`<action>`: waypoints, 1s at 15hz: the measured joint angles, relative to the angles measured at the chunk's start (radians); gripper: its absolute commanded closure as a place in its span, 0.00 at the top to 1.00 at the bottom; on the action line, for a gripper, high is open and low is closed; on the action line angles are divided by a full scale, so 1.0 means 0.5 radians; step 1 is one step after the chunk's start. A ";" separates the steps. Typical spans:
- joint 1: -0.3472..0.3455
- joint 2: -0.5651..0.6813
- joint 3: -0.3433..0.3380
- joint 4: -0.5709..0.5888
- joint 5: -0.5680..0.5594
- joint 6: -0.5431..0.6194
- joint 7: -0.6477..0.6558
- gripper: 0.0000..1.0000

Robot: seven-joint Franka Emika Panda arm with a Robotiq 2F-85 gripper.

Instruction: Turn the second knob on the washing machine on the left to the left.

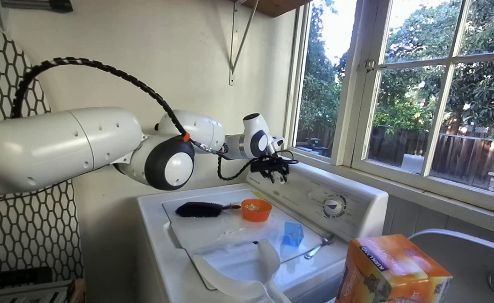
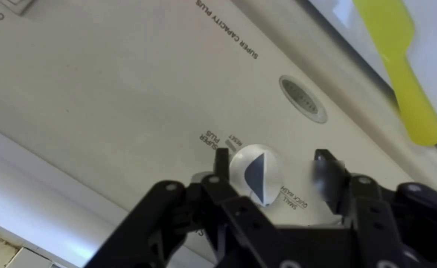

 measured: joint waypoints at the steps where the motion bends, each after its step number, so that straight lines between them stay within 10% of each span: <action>1: -0.004 0.003 0.006 0.000 0.003 0.021 0.004 0.22; 4: -0.018 0.007 0.013 0.001 0.013 0.069 0.018 0.01; 15: -0.135 0.000 0.215 0.002 0.283 0.081 0.133 0.05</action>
